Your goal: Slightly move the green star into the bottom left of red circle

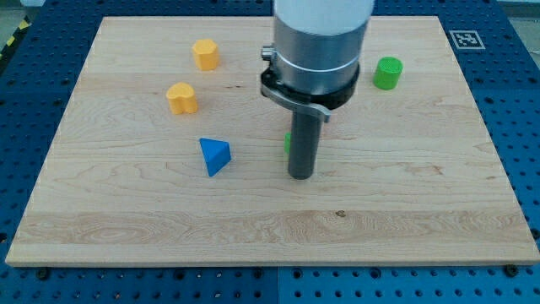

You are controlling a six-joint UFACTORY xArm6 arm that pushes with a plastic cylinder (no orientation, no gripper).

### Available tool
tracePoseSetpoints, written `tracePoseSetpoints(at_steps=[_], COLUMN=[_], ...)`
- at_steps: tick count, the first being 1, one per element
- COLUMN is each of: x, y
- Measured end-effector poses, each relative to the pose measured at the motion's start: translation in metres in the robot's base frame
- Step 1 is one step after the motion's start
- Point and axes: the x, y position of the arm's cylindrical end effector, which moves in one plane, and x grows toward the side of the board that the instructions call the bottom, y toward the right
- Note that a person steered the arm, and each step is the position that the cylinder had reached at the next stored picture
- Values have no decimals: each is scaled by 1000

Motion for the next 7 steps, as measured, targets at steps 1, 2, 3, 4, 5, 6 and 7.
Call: tracePoseSetpoints(at_steps=[1,2,3,4,5,6,7], x=[0,11,10,9,-2,-12,-10], y=[-8,10,30,42,39,24,24])
